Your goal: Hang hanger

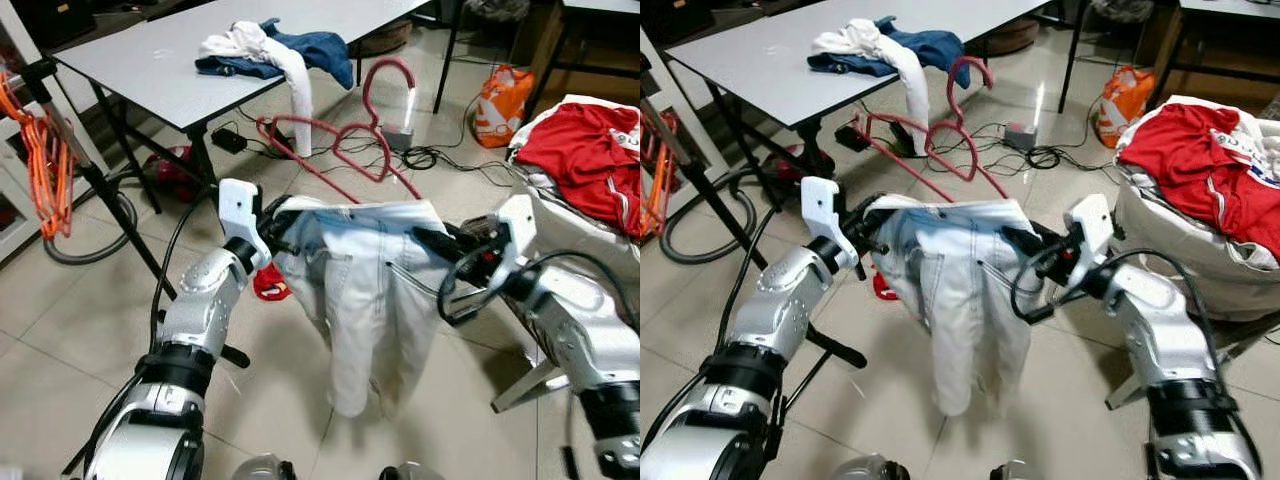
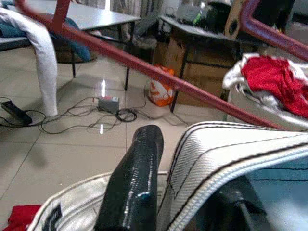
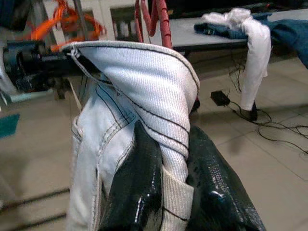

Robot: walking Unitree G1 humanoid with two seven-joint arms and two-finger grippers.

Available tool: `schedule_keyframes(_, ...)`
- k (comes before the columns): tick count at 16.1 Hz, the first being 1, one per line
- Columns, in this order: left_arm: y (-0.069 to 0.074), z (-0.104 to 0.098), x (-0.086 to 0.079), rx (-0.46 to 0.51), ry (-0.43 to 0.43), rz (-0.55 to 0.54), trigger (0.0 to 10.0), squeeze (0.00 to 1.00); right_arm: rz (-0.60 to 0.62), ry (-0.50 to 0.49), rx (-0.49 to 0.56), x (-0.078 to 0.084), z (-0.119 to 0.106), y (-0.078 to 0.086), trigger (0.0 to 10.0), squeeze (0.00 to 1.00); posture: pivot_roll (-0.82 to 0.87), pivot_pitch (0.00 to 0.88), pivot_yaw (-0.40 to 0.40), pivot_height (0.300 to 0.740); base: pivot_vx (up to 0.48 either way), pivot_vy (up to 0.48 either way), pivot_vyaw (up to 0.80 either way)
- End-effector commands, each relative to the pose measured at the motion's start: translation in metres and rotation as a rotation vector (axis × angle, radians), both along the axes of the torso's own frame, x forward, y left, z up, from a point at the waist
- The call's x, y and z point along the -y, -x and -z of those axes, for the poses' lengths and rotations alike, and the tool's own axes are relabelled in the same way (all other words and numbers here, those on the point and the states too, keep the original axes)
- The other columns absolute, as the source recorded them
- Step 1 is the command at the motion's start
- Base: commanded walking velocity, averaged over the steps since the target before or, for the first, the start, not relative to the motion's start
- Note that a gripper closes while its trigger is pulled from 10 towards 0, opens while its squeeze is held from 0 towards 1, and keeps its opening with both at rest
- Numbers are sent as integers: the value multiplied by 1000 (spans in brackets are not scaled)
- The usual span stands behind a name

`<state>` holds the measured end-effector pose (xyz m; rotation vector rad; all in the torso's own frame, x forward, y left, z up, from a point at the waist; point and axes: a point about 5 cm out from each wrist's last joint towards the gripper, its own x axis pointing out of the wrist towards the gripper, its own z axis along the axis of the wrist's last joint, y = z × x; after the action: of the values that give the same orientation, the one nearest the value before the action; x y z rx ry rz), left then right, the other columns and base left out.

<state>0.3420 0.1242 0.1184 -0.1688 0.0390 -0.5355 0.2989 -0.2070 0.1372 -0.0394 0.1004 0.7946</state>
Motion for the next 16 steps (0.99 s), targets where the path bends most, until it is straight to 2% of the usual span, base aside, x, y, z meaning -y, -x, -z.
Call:
schedule_keyframes(1, 5, 1, -1, 6, -84, 63, 10000, 1000, -41, 185, 51, 12, -7, 5, 0, 0, -143, 0, 92, 740, 0, 0, 0)
schedule_keyframes(3, 17, 14, 7, -38, -165, 208, 10000, 1000, -60, 318, 77, 23, -11, 4, 0, 0, -147, 0, 93, 740, 0, 0, 0)
schedule_keyframes(4, 25, 22, 8, -72, -208, 284, 10000, 1000, -51, 343, 88, 29, -17, 2, 0, 0, -148, 0, 92, 740, 0, 0, 0)
schedule_keyframes(5, 27, 25, 8, -86, -217, 304, 10000, 1000, -47, 362, 92, 32, -19, 1, 0, 0, -149, 0, 90, 740, 0, 0, 0)
schedule_keyframes(7, 36, 31, 8, -120, -226, 374, 10000, 1000, -7, 354, 97, 38, -22, -4, 0, 0, -147, 0, 87, 740, 0, 0, 0)
schedule_keyframes(10, 43, 34, 5, -149, -237, 419, 10000, 1000, 2, 336, 98, 34, -18, -5, 0, 0, -142, 0, 89, 740, 0, 0, 0)
schedule_keyframes(12, 41, 33, 0, -158, -230, 397, 10000, 1000, 34, 331, 101, 35, -16, -7, 0, 0, -140, 0, 91, 740, 0, 0, 0)
schedule_keyframes(15, 32, 29, -5, -163, -195, 308, 10000, 1000, 119, 285, 115, 33, -14, -14, 0, 0, -139, 0, 93, 740, 0, 0, 0)
schedule_keyframes(16, 24, 27, -6, -156, -143, 177, 10000, 1000, 229, 222, 130, 32, -14, -21, 0, 0, -139, 0, 93, 740, 0, 0, 0)
